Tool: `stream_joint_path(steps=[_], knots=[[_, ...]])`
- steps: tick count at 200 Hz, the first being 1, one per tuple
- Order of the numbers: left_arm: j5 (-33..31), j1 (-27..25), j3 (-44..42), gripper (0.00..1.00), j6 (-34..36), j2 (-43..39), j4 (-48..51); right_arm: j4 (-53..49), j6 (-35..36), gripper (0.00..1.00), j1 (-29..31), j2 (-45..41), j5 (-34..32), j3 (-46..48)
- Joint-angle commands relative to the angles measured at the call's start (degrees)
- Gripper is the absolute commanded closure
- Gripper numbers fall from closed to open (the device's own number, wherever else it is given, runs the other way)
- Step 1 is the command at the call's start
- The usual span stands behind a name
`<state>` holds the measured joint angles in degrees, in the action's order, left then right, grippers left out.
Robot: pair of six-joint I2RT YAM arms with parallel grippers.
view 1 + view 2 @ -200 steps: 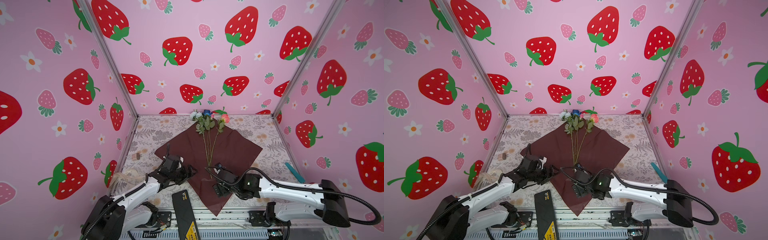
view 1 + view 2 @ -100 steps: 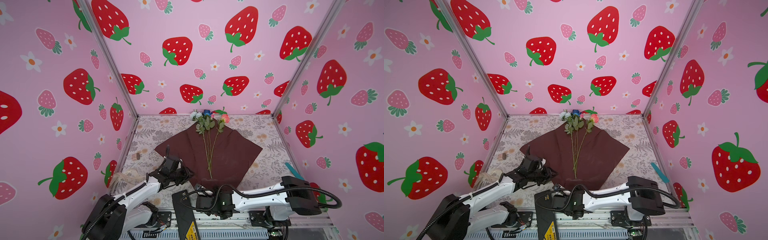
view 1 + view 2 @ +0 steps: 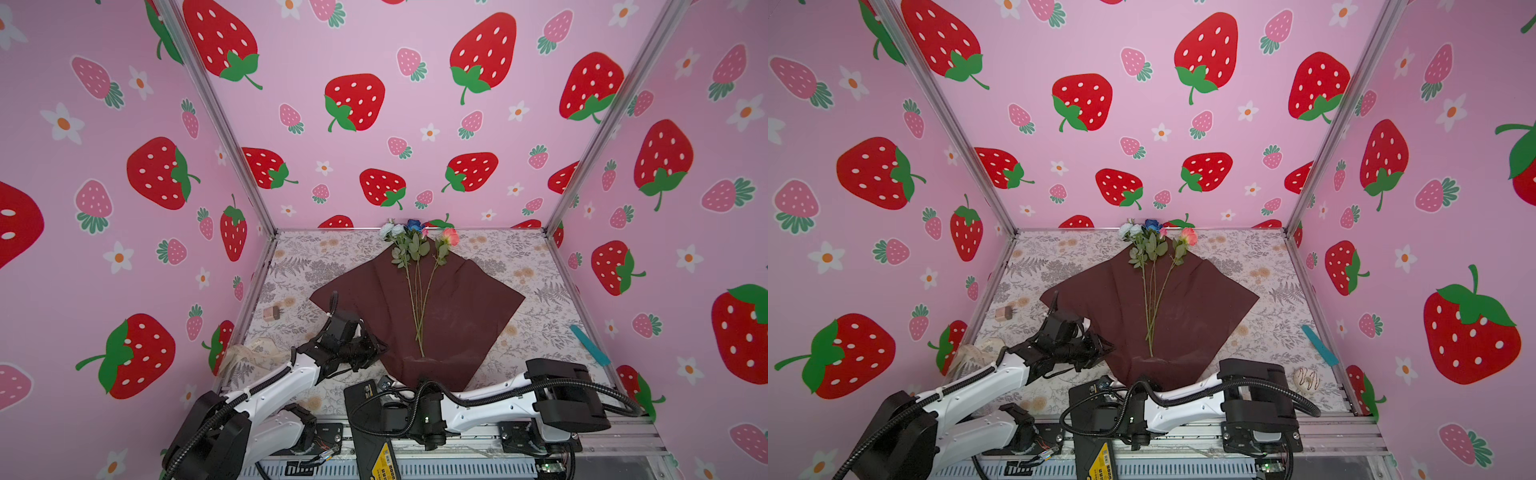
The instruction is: Tie the bouquet of fake flowers
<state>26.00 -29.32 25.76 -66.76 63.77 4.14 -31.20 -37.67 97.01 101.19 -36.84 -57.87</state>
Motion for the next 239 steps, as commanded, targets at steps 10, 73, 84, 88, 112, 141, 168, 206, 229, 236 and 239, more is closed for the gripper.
stream_joint_path(steps=[10,73,84,88,112,141,168,206,229,236,239], knots=[[-0.07,-0.03,1.05,0.66,-1.47,-0.4,1.55,-6.74,-8.58,0.11,0.24,-2.38,-2.79,3.05],[-0.87,0.58,1.91,0.65,-1.18,0.67,3.98,-13.06,-18.39,0.05,0.13,-6.08,-5.82,8.4],[-1.02,0.58,2.18,0.63,-0.94,0.69,4.63,-12.83,-18.84,0.04,-0.17,-6.09,-6.71,8.47],[-1.1,0.59,2.19,0.62,-0.92,0.66,4.79,-12.74,-18.99,0.03,-0.39,-6.04,-7.14,8.37],[-2.66,0.58,1.61,0.61,-1.11,-0.17,6.04,-12.37,-19.28,0.0,-1.75,-5.98,-9.13,8.04],[-4.18,0.94,1.32,0.72,-0.59,0.13,7.1,-12.39,-18.19,0.0,-3.03,-6.87,-10.09,8.2],[-4.51,1.59,1.64,0.86,-0.05,1.48,6.54,-13.76,-18.13,0.0,-3.32,-7.94,-10.05,8.21],[-6.39,2.34,3.63,1.0,2.27,2.7,10.06,-16.25,-19.49,0.0,-4.0,-9.15,-9.91,8.73],[-7.21,2.61,4.29,1.0,3.04,2.37,12.34,-17.43,-20.07,0.0,-5.14,-10.25,-10.27,9.0],[-7.21,2.61,4.3,1.0,3.04,2.33,12.68,-17.49,-20.01,0.0,-5.58,-10.68,-10.42,9.08],[-7.2,2.6,4.15,1.0,3.0,2.25,12.79,-17.45,-19.99,0.0,-5.87,-10.87,-10.49,9.06]])
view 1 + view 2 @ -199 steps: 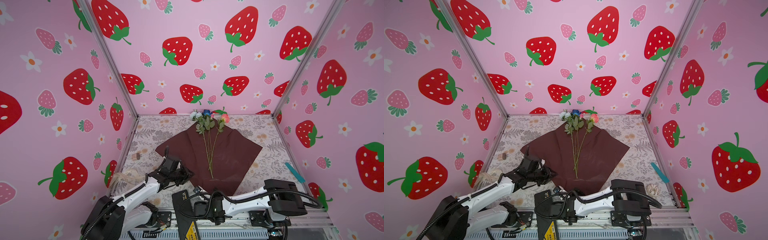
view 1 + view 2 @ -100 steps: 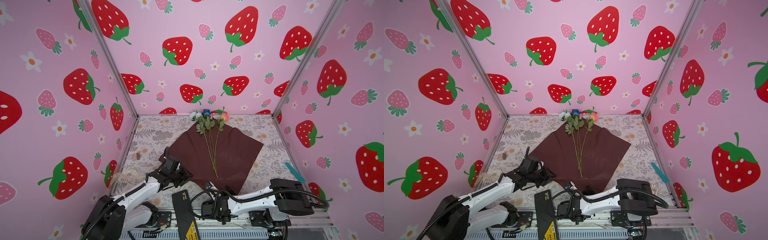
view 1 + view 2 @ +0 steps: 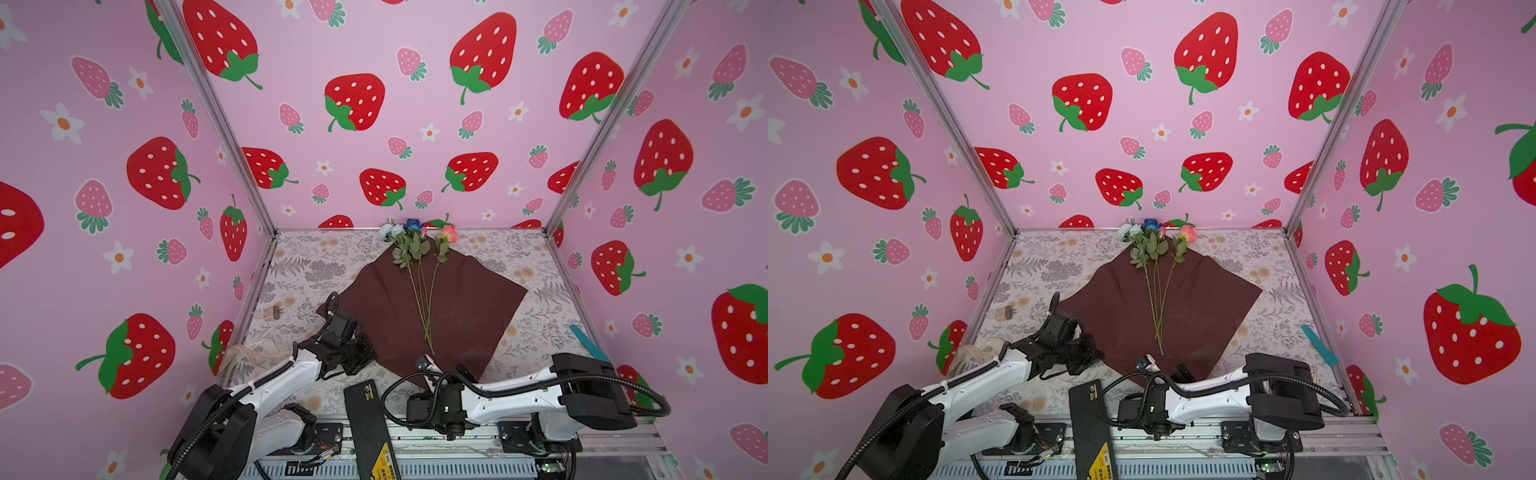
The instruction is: Tie the bouquet of fake flowers
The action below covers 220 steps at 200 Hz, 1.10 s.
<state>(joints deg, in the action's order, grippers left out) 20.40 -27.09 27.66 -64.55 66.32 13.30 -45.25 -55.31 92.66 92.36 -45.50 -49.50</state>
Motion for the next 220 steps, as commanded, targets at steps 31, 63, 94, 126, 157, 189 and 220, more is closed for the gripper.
stream_joint_path(steps=[31,63,94,126,157,189,220], knots=[[-1.69,0.37,1.14,1.0,-0.37,-0.67,3.66,-3.2,-0.33,0.0,-3.81,-4.26,-3.16,0.61],[-1.8,0.38,0.97,1.0,-0.97,-0.58,3.64,0.82,4.01,0.0,-7.86,-6.88,-2.5,1.9],[-2.45,0.46,1.17,1.0,-1.09,-0.9,4.75,1.99,6.28,0.0,-11.21,-8.23,-3.1,1.69],[-2.37,0.64,1.99,0.96,-0.32,-1.28,5.68,3.66,10.96,0.0,-11.46,-10.34,-1.43,0.36],[-2.07,0.62,2.84,0.71,0.7,-3.12,6.53,2.02,11.44,0.0,-11.7,-9.34,-0.27,-1.62],[-3.54,0.68,3.48,0.41,1.46,-7.1,9.43,4.87,13.9,0.0,-14.35,-5.84,0.17,-2.42],[-6.99,0.86,4.67,0.24,3.65,-10.91,14.43,10.29,19.33,0.0,-17.4,-4.56,2.62,-3.06]])
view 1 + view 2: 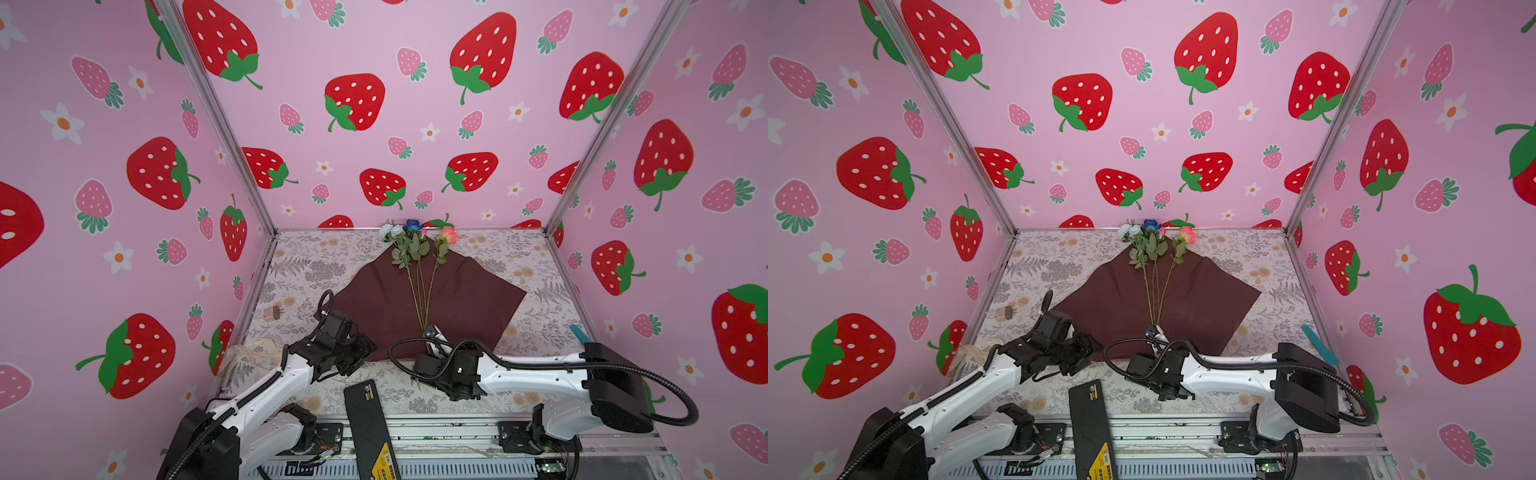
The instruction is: Tie the bouquet of fake flowers
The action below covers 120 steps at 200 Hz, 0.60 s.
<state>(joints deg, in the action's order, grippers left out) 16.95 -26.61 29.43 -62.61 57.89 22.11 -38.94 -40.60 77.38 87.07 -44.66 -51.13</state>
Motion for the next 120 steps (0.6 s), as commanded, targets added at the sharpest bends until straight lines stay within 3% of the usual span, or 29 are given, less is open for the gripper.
stream_joint_path(steps=[1,60,120], knots=[[-3.61,0.35,2.91,0.23,1.75,-2.58,5.73,4.14,4.81,0.0,-2.27,0.73,1.96,-1.47],[-3.18,0.35,3.18,0.15,7.76,-4.33,1.64,12.65,15.99,0.0,-9.64,3.46,8.06,-3.28],[-1.21,0.33,6.29,0.15,17.43,5.08,-7.34,18.59,24.21,0.0,-16.03,9.11,13.53,-7.8]])
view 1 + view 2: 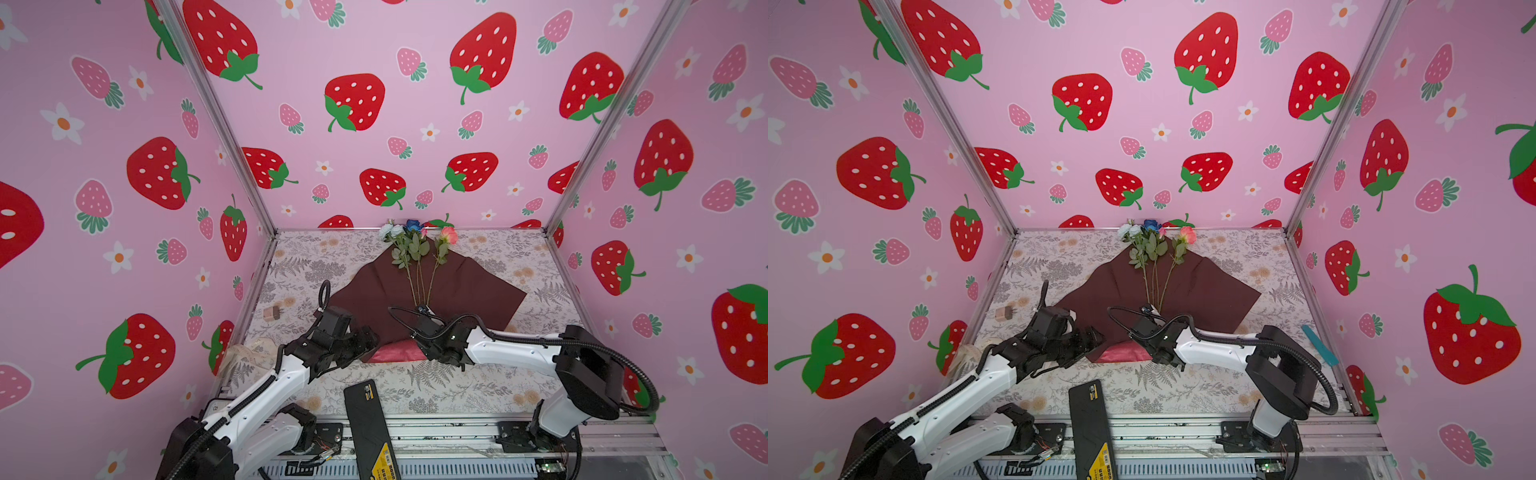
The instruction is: Tie the bouquet of fake flowers
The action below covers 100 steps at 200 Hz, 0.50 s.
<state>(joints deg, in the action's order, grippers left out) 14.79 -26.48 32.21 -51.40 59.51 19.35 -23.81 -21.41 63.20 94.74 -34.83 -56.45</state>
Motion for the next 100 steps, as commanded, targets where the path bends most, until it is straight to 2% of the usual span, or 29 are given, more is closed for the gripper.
stream_joint_path(steps=[1,38,100], knots=[[0.99,0.2,3.58,0.15,6.35,3.67,-4.63,3.49,5.08,0.0,-1.94,1.56,3.79,-2.55],[1.57,0.21,6.69,0.15,10.96,9.99,-6.53,3.05,7.67,0.0,-3.75,3.9,8.83,-6.03],[5.11,0.13,9.13,0.19,14.0,18.32,-10.78,-3.47,8.48,0.0,-5.94,4.23,18.16,-10.28]])
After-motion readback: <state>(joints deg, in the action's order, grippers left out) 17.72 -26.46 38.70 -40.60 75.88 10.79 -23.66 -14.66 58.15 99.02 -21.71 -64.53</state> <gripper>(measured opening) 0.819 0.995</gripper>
